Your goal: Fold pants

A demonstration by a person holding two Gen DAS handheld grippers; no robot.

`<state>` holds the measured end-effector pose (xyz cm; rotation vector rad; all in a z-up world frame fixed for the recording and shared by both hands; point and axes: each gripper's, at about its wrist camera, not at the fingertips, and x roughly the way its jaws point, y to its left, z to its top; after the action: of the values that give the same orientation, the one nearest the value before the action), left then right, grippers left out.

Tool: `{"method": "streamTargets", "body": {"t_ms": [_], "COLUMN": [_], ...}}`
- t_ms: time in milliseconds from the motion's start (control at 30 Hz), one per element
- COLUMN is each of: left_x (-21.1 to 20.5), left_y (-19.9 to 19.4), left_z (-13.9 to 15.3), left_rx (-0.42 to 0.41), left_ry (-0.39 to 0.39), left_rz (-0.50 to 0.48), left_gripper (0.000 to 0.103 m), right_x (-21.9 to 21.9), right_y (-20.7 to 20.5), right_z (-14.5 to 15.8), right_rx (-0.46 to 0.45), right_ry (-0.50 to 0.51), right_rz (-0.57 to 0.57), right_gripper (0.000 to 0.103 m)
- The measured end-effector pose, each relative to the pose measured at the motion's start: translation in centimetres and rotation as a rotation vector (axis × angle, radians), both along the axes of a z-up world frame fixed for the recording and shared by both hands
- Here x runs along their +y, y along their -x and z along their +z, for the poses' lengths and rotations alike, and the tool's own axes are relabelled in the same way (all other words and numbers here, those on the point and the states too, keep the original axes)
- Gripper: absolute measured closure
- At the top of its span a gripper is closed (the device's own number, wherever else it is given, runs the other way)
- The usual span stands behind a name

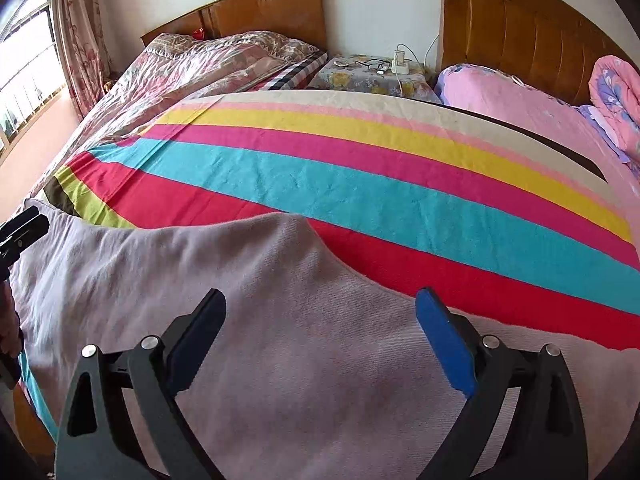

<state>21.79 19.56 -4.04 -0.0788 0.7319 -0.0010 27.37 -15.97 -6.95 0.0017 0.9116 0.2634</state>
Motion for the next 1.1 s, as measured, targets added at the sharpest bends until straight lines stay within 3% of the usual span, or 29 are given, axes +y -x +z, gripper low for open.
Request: {"method": "streamTargets", "body": {"t_ms": [133,267,433,567,733,867,1033,1100], "left_x": [9.3,14.8,15.3,15.5,15.5,15.3,15.3,15.3], "left_y": [3.4,5.7,7.7,8.0,8.4,8.5,8.5,8.4], "left_z": [-0.6,-2.7,-5.0,-5.1,-5.5,-5.7,-5.8,-5.8], "left_rx": [0.019,0.109,0.160,0.142,0.129,0.128,0.134,0.136], "left_ry": [0.050,0.077,-0.059,-0.052,-0.054,-0.061,-0.070,-0.072], "left_rz": [0.197,0.309,0.333,0.333,0.324,0.324,0.317,0.314], "left_gripper": [0.001,0.001,0.001,0.001,0.001,0.001,0.001,0.001], "right_x": [6.7,15.5,21.0,21.1,21.4,24.6,27.2,27.1], "right_y": [0.7,0.9,2.1,2.6,3.0,5.2,7.1,7.9], "right_z": [1.7,1.2,-1.0,-2.3,-0.9,0.3,-1.9,-2.4], "right_rx": [-0.035,-0.028,0.033,0.020,0.027,-0.022,0.016,-0.016], "right_ry": [-0.086,-0.039,0.006,0.049,0.054,0.057,0.119,0.149], "right_rz": [0.159,0.325,0.418,0.411,0.341,0.462,0.538,0.556], "right_gripper": [0.011,0.011,0.011,0.010,0.011,0.011,0.010,0.010]}}
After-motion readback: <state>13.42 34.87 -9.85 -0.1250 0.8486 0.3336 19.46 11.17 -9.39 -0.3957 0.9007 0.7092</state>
